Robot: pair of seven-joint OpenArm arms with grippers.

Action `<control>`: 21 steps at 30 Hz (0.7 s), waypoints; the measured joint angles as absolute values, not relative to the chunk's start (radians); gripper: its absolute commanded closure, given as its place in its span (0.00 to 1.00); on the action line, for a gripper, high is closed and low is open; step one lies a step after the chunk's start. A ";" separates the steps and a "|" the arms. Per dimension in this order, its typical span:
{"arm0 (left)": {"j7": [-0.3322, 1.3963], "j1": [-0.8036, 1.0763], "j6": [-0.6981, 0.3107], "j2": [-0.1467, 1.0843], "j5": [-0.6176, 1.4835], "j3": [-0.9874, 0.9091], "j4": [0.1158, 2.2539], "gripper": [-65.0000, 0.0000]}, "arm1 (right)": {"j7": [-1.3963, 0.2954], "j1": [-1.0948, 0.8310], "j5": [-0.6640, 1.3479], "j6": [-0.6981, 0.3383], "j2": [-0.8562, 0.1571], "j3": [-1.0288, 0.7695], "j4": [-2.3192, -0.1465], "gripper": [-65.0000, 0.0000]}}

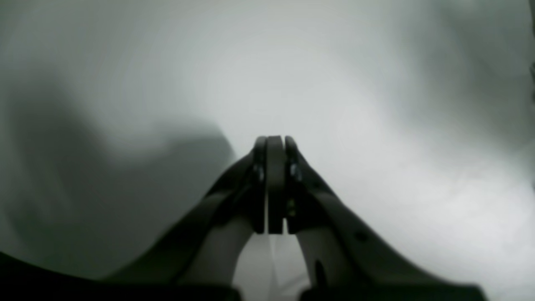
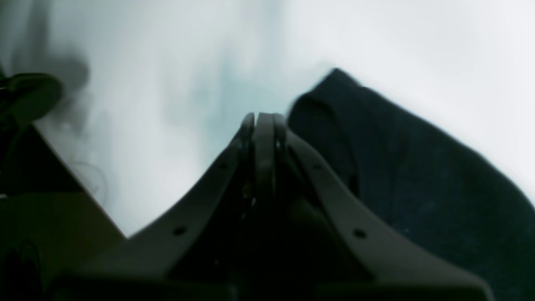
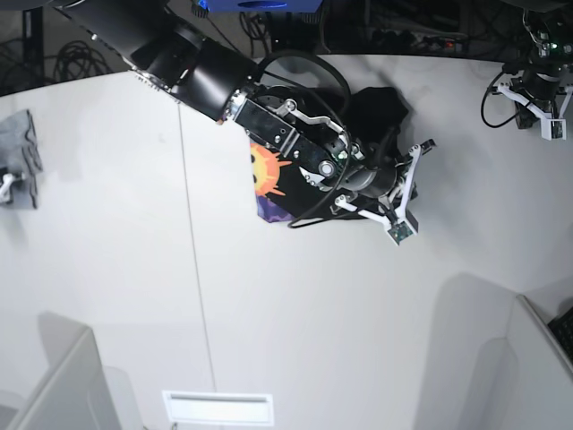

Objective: Fold the T-shirt properly

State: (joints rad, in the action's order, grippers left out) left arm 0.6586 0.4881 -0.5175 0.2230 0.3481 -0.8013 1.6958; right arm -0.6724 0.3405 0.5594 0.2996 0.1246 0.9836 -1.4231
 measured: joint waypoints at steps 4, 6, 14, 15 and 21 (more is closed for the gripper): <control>0.658 0.488 -0.524 0.222 0.354 -0.795 1.697 1.00 | -0.709 0.340 0.550 0.299 0.075 0.947 -1.533 1.00; 0.659 0.493 -0.553 0.224 0.351 -0.761 1.703 1.00 | -0.770 0.327 0.546 0.305 0.033 0.920 -1.586 1.00; 0.832 0.510 -0.699 0.155 0.587 -0.734 1.840 1.00 | -0.795 0.111 0.542 0.305 -0.151 0.626 -1.872 1.00; 0.852 0.510 -0.689 0.158 0.634 -0.735 1.844 1.00 | -0.790 0.088 0.543 0.305 -0.179 0.600 -1.893 1.00; 0.959 0.459 -0.689 0.152 0.811 -0.730 1.845 1.00 | -0.789 -0.051 0.547 0.302 -0.298 0.398 -1.942 1.00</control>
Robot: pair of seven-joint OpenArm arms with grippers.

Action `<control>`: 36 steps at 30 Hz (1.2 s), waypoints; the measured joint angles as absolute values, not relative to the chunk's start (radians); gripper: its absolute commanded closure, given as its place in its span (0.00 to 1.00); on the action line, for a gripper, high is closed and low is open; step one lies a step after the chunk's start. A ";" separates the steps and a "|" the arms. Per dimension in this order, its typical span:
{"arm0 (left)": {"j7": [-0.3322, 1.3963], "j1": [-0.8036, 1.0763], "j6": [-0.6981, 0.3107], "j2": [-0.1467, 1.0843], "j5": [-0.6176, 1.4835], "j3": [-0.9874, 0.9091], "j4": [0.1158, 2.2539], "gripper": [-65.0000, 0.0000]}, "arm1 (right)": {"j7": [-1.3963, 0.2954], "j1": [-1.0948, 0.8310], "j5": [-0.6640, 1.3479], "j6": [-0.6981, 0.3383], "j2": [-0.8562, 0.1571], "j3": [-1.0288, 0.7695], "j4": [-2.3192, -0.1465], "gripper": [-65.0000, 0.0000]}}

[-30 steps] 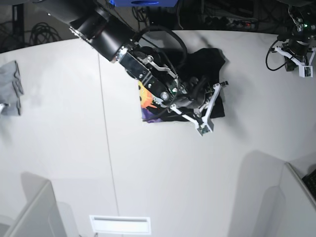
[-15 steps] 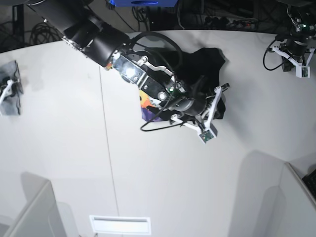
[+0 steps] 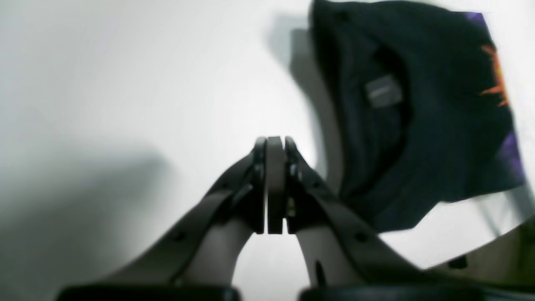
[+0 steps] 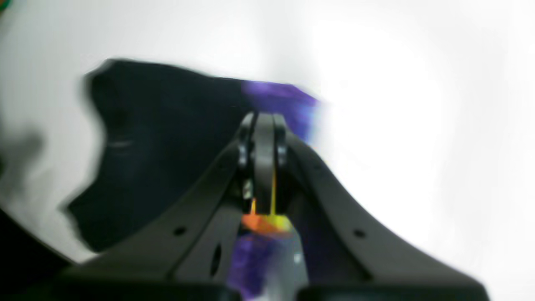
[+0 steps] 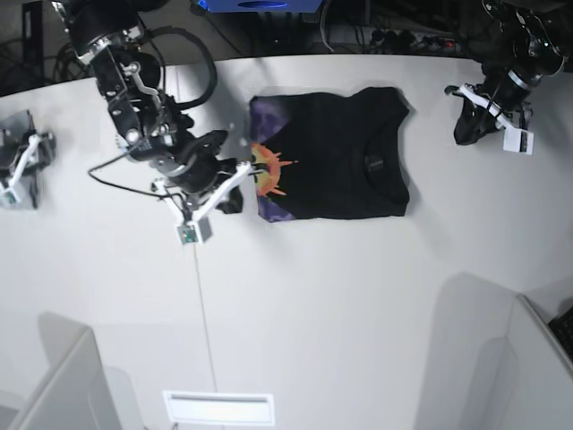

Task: Fold the T-shirt properly
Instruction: 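Grasp the shirt's edge with the left gripper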

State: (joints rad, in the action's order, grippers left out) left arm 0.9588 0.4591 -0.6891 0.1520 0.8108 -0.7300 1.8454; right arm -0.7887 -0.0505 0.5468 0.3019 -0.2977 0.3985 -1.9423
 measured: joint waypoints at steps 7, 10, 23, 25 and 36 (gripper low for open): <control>1.007 0.394 -0.689 0.094 0.816 -0.727 1.848 0.23 | -0.792 -0.180 0.547 0.299 -0.300 0.271 -1.943 1.00; 1.008 0.369 -0.688 0.089 0.801 -0.663 1.841 0.09 | -0.787 -0.197 0.544 0.300 -0.301 0.266 -1.943 1.00; 1.003 0.266 -0.599 0.059 0.801 -0.473 1.621 0.11 | -0.779 -0.248 0.543 0.300 -0.302 0.265 -1.948 1.00; 0.994 0.245 -0.598 0.058 0.807 -0.436 1.595 0.11 | -0.736 -0.274 0.548 0.299 -0.301 0.266 -1.964 1.00; 0.933 0.213 -0.625 0.054 0.718 -0.402 1.523 0.13 | -0.643 -0.362 0.550 0.299 -0.318 0.265 -1.969 1.00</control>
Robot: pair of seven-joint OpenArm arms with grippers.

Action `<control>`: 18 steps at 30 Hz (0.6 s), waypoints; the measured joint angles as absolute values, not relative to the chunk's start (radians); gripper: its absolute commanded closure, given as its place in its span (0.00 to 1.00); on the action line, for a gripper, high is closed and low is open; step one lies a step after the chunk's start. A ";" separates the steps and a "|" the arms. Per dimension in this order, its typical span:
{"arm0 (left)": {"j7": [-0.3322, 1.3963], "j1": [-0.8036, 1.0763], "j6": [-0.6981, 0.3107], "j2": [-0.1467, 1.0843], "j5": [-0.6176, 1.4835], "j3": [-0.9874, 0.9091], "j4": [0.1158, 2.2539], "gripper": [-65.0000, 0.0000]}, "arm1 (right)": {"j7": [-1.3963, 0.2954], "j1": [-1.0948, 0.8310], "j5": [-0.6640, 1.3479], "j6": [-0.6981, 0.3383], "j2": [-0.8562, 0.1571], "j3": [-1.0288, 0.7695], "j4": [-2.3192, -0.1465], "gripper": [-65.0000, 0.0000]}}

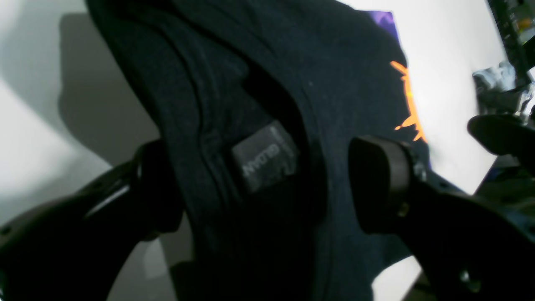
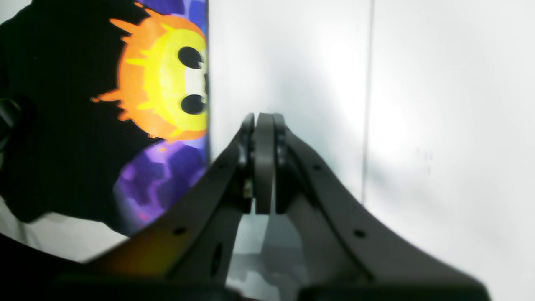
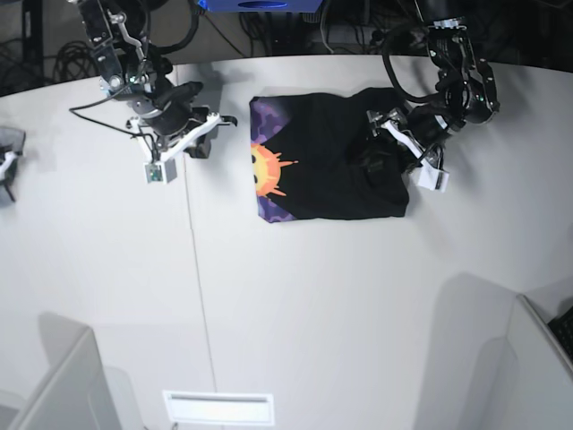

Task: Fold the T-shirt properly
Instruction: 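Grasp the shirt's edge with the left gripper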

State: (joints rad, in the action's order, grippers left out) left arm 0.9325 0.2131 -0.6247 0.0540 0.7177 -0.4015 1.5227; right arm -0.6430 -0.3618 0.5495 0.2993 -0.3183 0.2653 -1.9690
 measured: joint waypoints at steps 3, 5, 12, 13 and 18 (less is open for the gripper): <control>0.916 0.202 -0.624 0.060 0.699 -0.379 1.502 0.34 | -0.582 -0.390 0.550 0.299 -0.321 0.262 -1.970 1.00; 0.914 0.204 -0.617 0.064 0.684 -0.350 1.498 0.54 | -0.557 -0.417 0.550 0.299 -0.320 0.255 -1.970 1.00; 0.929 0.206 -0.606 0.074 0.682 -0.284 1.492 1.00 | -0.540 -0.495 0.554 0.299 -0.313 0.137 -1.970 1.00; 0.928 0.205 -0.606 0.088 0.685 -0.265 1.492 1.00 | -0.538 -0.506 0.554 0.299 -0.311 0.121 -1.970 1.00; 0.939 0.184 -0.544 0.149 0.694 -0.185 1.498 1.00 | -0.537 -0.561 0.559 0.299 -0.260 -0.004 -1.970 1.00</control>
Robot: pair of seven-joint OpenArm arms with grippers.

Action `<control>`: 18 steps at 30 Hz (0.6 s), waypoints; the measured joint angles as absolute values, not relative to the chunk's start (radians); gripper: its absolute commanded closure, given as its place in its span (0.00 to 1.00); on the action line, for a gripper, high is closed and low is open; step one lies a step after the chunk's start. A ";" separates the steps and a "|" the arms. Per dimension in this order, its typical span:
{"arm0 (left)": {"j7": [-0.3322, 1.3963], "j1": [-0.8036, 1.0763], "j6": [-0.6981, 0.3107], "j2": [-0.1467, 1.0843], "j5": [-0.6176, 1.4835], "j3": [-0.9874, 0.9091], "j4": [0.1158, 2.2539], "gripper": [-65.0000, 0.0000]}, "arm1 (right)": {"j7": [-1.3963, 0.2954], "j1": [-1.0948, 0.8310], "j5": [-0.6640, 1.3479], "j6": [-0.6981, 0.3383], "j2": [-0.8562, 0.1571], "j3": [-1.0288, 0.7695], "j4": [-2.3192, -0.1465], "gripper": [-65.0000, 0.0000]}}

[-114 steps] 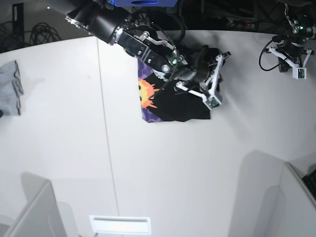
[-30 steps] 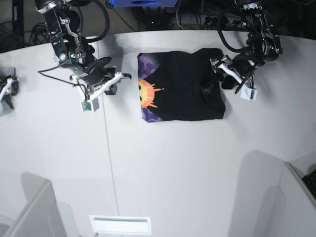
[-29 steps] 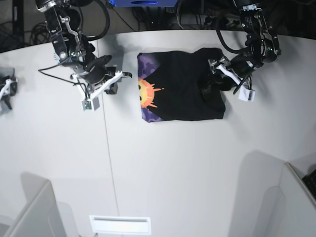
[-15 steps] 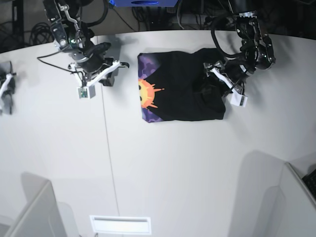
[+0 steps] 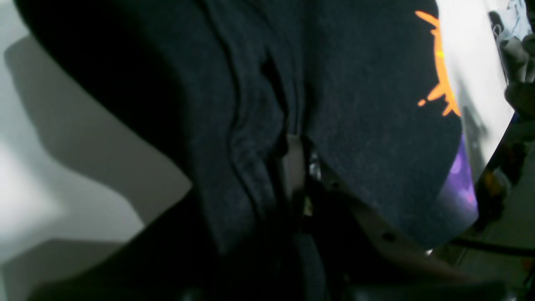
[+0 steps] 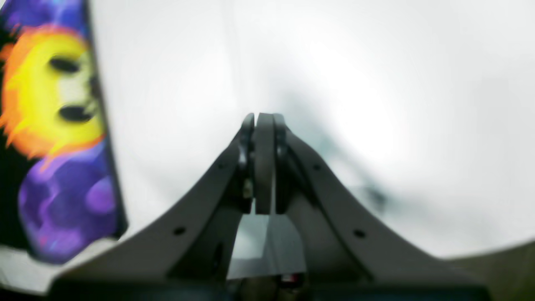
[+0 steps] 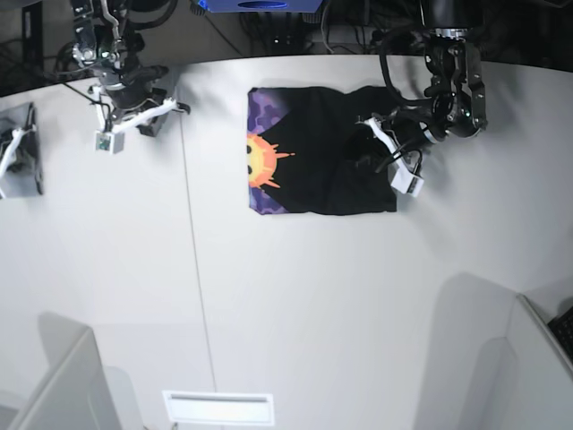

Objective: Fold the T-shirt properly

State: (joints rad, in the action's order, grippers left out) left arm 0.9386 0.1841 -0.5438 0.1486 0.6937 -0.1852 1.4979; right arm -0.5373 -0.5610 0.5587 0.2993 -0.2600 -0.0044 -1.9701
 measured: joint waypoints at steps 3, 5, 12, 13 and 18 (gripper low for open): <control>0.940 0.183 -0.455 0.183 0.708 -0.133 1.521 1.00 | -0.535 -0.586 0.558 0.299 -0.226 -0.086 -1.970 1.00; 0.936 0.179 -0.443 0.208 0.702 -0.098 1.538 1.00 | -0.535 -0.604 0.559 0.299 -0.222 -0.123 -1.971 1.00; 0.958 0.071 -0.440 0.344 0.681 0.112 1.539 1.00 | -0.469 -0.645 0.561 0.299 -0.192 -0.205 -1.977 1.00; 0.958 0.059 -0.440 0.359 0.680 0.135 1.538 1.00 | -0.461 -0.657 0.559 0.299 -0.182 -0.222 -1.977 1.00; 0.966 -0.018 -0.431 0.414 0.668 0.254 1.536 1.00 | -0.449 -0.672 0.559 0.299 -0.160 -0.284 -1.977 1.00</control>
